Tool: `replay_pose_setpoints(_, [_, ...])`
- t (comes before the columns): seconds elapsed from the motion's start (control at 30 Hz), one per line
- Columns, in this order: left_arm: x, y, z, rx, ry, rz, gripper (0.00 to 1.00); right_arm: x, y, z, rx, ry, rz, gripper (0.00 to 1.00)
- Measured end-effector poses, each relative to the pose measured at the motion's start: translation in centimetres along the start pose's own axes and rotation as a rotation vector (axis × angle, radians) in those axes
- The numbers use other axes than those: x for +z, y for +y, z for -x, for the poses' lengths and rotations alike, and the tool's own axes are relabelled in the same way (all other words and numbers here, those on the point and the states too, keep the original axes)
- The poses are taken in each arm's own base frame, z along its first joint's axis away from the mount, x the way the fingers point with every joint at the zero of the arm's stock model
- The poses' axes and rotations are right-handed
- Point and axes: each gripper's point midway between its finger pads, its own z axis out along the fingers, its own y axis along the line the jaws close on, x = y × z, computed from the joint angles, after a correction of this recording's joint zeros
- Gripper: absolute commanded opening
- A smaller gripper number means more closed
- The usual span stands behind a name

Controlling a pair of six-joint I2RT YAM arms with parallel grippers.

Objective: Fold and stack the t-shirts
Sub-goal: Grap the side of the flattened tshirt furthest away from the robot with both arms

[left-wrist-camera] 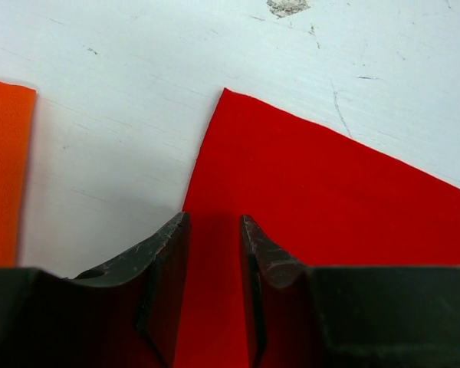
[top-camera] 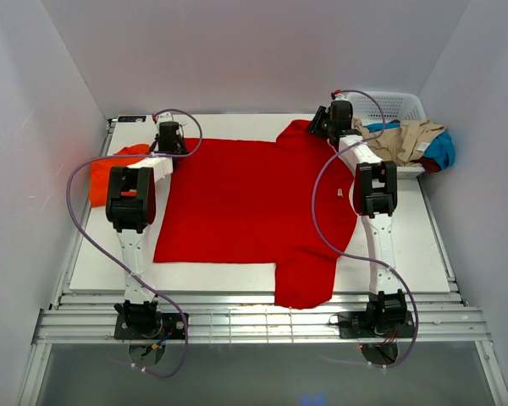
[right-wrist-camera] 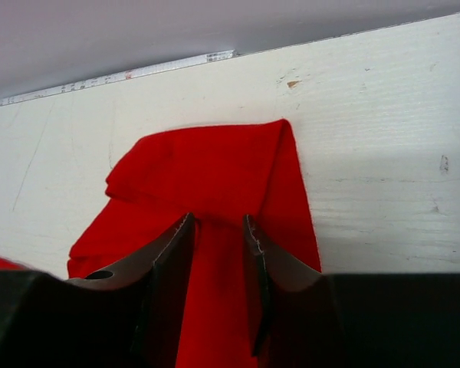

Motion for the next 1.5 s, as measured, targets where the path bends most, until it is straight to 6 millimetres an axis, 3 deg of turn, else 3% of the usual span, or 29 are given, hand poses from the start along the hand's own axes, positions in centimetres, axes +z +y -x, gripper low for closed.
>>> replay_pose_setpoints(0.5, [0.2, 0.5, 0.4, -0.012, -0.007, -0.007, 0.42, 0.3, -0.7, 0.8, -0.008, -0.034, -0.033, 0.4])
replay_pose_setpoints(0.8, [0.3, 1.3, 0.4, -0.018, -0.005, 0.005, 0.42, 0.7, -1.2, 0.0, -0.005, -0.021, -0.039, 0.4])
replay_pose_setpoints(1.13, [0.4, 2.0, 0.3, -0.058, 0.003, -0.013, 0.42, 0.8, -1.4, -0.1, -0.006, -0.02, -0.043, 0.15])
replay_pose_setpoints(1.33, [0.8, 2.7, 2.1, -0.105, -0.016, -0.046, 0.42, 1.1, -1.5, -0.2, -0.008, -0.028, -0.04, 0.11])
replay_pose_setpoints(1.5, [1.9, 2.8, 6.7, -0.119, -0.096, -0.061, 0.4, 1.2, -1.5, -0.4, -0.012, -0.033, -0.037, 0.08])
